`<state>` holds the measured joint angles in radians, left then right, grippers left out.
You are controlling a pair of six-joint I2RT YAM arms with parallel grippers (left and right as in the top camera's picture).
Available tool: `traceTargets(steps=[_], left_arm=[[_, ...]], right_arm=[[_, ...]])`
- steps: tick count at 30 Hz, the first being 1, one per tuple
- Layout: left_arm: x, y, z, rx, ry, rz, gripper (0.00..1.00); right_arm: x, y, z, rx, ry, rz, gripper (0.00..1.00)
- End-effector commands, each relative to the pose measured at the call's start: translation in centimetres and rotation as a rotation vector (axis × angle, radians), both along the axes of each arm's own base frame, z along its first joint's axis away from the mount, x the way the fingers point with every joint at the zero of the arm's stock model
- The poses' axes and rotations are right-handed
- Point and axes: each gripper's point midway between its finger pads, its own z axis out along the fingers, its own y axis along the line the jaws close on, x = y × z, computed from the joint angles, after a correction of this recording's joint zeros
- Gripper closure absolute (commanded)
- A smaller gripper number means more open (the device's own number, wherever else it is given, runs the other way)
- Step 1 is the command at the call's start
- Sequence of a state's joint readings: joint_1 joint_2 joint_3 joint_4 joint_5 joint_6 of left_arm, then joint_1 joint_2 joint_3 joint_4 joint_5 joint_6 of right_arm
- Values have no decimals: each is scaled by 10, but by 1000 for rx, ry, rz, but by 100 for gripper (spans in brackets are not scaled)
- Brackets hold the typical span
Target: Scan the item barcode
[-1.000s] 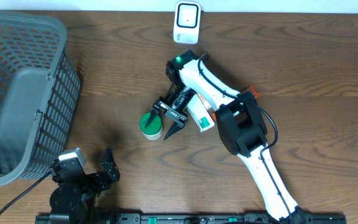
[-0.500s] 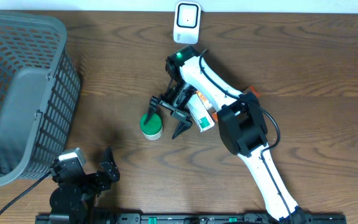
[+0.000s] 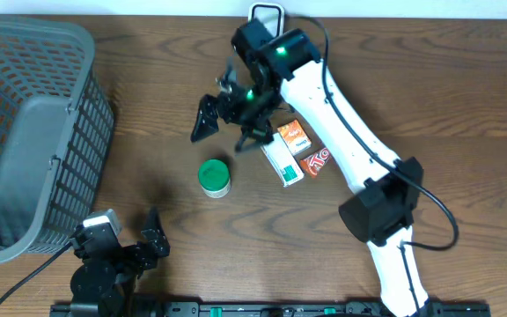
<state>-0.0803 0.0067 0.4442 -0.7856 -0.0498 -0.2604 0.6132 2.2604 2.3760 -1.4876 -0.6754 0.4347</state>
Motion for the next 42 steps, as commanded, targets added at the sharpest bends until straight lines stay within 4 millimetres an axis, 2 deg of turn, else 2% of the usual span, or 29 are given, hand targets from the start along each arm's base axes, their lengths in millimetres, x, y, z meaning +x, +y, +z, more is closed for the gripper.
traceTargets(steps=[1,3,7,10,16,20,22,29,36,42], left_arm=[[0,-3,-1,9,2,-22,2],[0,-3,-1,9,2,-22,2],[0,-3,-1,9,2,-22,2],[0,-3,-1,9,2,-22,2],[0,-3,-1,9,2,-22,2],[0,-3,-1,9,2,-22,2],[0,-3,-1,9,2,-22,2],[0,-3,-1,9,2,-22,2],[0,-3,-1,9,2,-22,2],[0,-3,-1,9,2,-22,2]], right_arm=[[26,-17,-28,-223,-338,159,1],[26,-13,-35,-259,-416,253,1],[9,5,-48,-266,-495,456,1],[4,15,-53,-303,-549,519,1],[-6,26,-65,-377,-588,556,1],[5,18,-78,-510,-630,523,1],[4,18,-86,-526,-620,535,1],[-10,27,-112,-486,-530,568,1],[-22,33,-115,-469,-504,579,1],[-30,30,-131,-491,-472,596,1]])
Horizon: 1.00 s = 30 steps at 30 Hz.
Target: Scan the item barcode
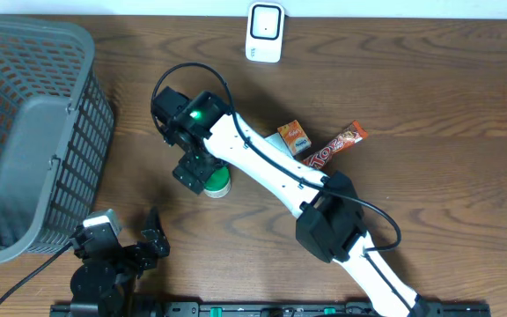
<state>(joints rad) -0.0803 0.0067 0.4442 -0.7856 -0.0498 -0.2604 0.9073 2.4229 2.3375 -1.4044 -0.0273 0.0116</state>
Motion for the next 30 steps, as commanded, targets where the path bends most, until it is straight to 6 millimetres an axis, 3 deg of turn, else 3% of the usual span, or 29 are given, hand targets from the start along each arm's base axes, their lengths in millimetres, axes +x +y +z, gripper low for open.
traceTargets(steps=[1,7,13,23,30], left_arm=[[0,-3,-1,9,2,-22,2],[0,-3,-1,9,2,-22,2],[0,-3,-1,9,2,-22,2],[0,-3,-1,9,2,-22,2],[0,-3,-1,9,2,-22,2]], right_arm=[[-9,-2,-15,-26,31,-8,1],[-14,-10,-43,-60,57,-15,7],[-12,-6,-48,-43,44,-18,1],[-10,-4,-58,-33,34,-18,1],[-14,-7,-62,-48,45,47,18]])
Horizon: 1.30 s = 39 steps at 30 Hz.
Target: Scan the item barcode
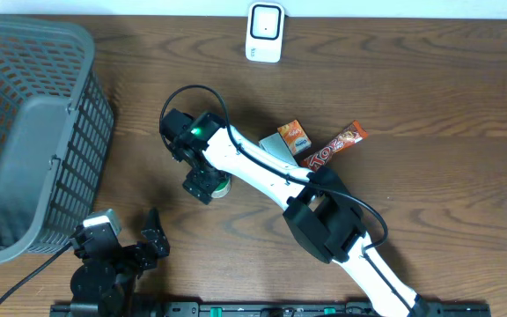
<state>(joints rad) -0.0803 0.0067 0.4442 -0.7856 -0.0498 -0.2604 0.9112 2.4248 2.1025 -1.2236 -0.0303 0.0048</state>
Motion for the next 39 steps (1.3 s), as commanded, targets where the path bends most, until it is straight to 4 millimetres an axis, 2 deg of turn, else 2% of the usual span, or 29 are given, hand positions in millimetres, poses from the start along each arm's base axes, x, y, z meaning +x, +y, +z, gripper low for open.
traceTargets(steps=[1,9,11,14,19,23,30,39], left_arm=[[0,-3,-1,9,2,-22,2],[0,-3,-1,9,2,-22,2],[0,-3,-1,9,2,-22,2],[0,-3,-1,9,2,-22,2],[0,-3,-1,9,2,-22,2],[0,-3,-1,9,2,-22,2],[0,-3,-1,9,2,-22,2],[0,-3,-1,9,2,-22,2]], right_arm=[[-6,0,-2,-7,11,36,19],[-9,-5,-14,-23,23,23,18],[-8,-4,-18,-17,18,11,20],[-7,-2,-21,-8,12,5,33],[-4,0,-20,1,3,-5,38],[-1,-5,-19,-24,-17,-125,38],[12,-10,-12,-40,-70,-440,38],[31,-15,14,-8,-72,-736,39]])
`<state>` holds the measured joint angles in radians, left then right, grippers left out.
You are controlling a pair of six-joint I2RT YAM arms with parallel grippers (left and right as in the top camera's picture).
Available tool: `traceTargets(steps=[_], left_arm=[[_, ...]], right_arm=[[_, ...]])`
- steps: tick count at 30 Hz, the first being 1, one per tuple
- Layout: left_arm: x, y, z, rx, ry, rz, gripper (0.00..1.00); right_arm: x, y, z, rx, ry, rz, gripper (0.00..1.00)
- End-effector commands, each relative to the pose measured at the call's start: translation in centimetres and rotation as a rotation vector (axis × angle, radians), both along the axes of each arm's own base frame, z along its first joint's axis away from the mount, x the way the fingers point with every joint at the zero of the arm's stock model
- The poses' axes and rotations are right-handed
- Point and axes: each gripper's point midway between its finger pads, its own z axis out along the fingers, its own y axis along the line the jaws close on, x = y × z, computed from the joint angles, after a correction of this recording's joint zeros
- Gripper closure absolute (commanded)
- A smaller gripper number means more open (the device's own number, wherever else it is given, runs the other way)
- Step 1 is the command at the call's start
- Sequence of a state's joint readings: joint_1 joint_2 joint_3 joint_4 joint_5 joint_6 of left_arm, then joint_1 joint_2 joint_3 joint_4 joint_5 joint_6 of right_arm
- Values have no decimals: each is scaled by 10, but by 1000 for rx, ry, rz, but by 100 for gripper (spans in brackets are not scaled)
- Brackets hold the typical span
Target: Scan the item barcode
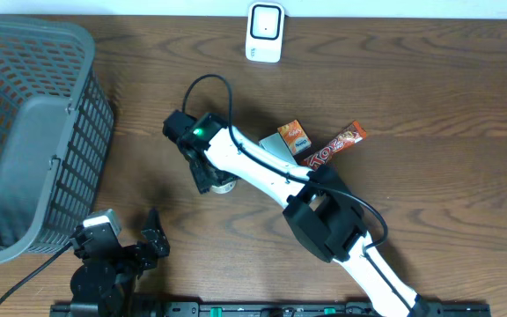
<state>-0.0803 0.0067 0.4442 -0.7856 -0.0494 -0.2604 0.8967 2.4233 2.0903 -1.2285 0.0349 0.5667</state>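
The green-lidded white tub (226, 187) stands at the table's middle. It is almost wholly covered by my right gripper (208, 178), which points down onto it, so only a sliver of its white rim shows. Whether the fingers grip it is hidden. The white barcode scanner (265, 32) stands at the far edge, well beyond the tub. My left gripper (154, 236) rests open at the near left, holding nothing.
A grey mesh basket (33, 132) fills the left side. An orange box (294, 136), a white box (274, 150) partly under the right arm, and an orange candy bar (334, 147) lie right of the tub.
My right gripper has shifted slightly right and away from me, from the tub's near-left side to directly over it. The green lid no longer shows. The left arm is unchanged.
At first my right gripper hung beyond the tub, near the boxes, with the arm hiding the scanner. Then it was over the tub's left side, then lower at its near left. Now it covers the tub. The tub has stayed in place.
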Motion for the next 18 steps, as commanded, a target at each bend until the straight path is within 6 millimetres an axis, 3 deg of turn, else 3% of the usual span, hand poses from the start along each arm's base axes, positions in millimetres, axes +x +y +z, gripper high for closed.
traceTargets(steps=[1,10,18], left_arm=[[0,-3,-1,10,2,-21,2],[0,-3,-1,10,2,-21,2],[0,-3,-1,10,2,-21,2]], right_arm=[[23,-3,22,27,-51,-176,40],[43,-15,72,66,-74,-355,41],[46,-12,100,116,-83,-378,41]])
